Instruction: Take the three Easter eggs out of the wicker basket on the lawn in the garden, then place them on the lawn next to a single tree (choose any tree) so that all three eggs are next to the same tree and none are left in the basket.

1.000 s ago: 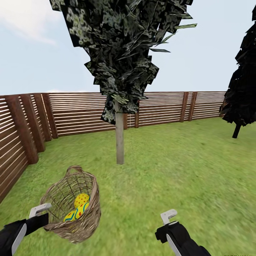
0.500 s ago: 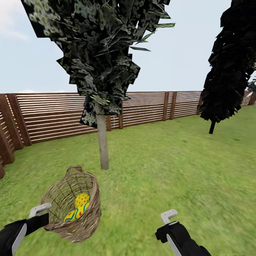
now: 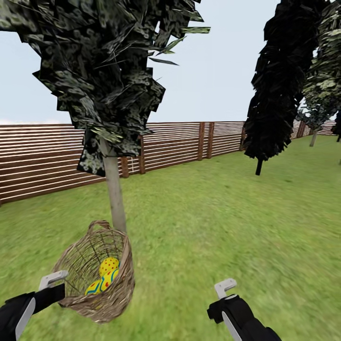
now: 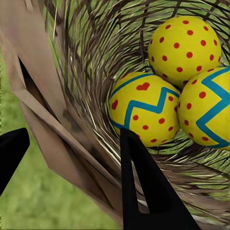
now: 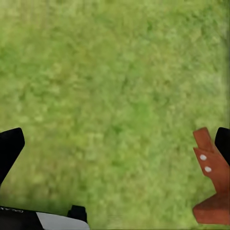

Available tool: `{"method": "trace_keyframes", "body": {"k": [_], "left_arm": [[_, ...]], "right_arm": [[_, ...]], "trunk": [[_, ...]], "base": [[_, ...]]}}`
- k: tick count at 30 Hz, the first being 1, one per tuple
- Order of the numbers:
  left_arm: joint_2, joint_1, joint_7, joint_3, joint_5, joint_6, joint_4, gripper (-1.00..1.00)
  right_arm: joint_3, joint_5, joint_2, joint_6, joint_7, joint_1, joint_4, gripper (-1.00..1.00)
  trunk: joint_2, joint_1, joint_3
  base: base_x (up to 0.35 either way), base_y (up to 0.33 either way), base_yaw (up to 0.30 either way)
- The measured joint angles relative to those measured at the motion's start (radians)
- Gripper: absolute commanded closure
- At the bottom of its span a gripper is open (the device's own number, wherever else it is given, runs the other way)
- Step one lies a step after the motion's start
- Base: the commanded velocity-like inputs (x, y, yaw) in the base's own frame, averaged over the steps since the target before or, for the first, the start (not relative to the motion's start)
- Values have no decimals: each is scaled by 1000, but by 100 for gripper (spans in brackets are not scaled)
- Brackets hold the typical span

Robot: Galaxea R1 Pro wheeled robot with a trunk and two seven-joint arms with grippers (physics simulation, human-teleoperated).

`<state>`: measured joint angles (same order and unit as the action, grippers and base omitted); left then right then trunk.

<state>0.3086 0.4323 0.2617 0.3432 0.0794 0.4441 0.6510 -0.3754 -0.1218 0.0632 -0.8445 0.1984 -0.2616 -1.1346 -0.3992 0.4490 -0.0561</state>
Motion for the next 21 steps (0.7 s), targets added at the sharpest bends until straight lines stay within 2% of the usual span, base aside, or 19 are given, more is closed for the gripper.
{"method": "trace_keyframes", "body": {"k": [13, 21], "left_arm": [[-1, 0, 0, 0, -4, 0, -1, 100], [-2, 0, 0, 0, -2, 0, -1, 100]], "right_arm": [[1, -1, 2, 1, 0, 0, 13, -100], [0, -1, 0, 1, 0, 0, 12, -100]], "trunk": [[0, 0, 0], [0, 0, -8]], "base": [[334, 89, -6], [334, 5, -232]]}}
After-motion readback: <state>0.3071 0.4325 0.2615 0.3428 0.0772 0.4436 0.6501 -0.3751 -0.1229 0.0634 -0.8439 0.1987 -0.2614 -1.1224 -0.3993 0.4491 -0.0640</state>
